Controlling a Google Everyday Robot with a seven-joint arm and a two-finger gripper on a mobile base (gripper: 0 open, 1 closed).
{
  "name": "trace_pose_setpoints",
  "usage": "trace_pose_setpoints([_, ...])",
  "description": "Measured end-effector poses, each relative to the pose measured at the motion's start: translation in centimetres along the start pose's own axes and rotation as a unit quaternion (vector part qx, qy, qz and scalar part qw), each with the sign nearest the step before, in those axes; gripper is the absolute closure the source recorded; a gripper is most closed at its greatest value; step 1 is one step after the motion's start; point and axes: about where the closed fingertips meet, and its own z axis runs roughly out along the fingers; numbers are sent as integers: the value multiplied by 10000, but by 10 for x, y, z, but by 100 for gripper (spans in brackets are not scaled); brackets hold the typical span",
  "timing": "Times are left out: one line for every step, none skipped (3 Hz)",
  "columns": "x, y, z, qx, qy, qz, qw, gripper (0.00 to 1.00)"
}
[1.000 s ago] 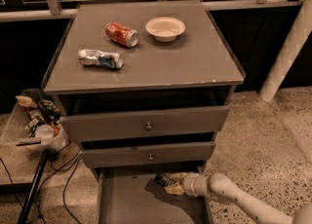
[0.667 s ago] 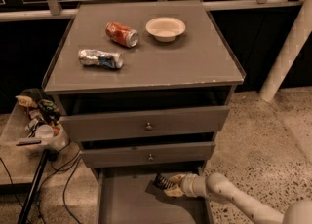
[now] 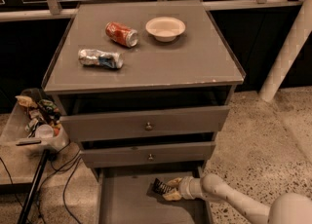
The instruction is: Place rxbar chocolate into bottom drawer
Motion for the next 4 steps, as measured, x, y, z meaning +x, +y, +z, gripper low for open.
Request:
trace_pose_setpoints([8,1,9,-29,65,8,10000,100])
trace_pose_setpoints([16,0,17,-45,106,61,9999,100])
trace_pose_setpoints([22,-1,24,-72,148,114,9998,100])
trace_pose_setpoints([26,-3,29,-93,191,149,9997,100])
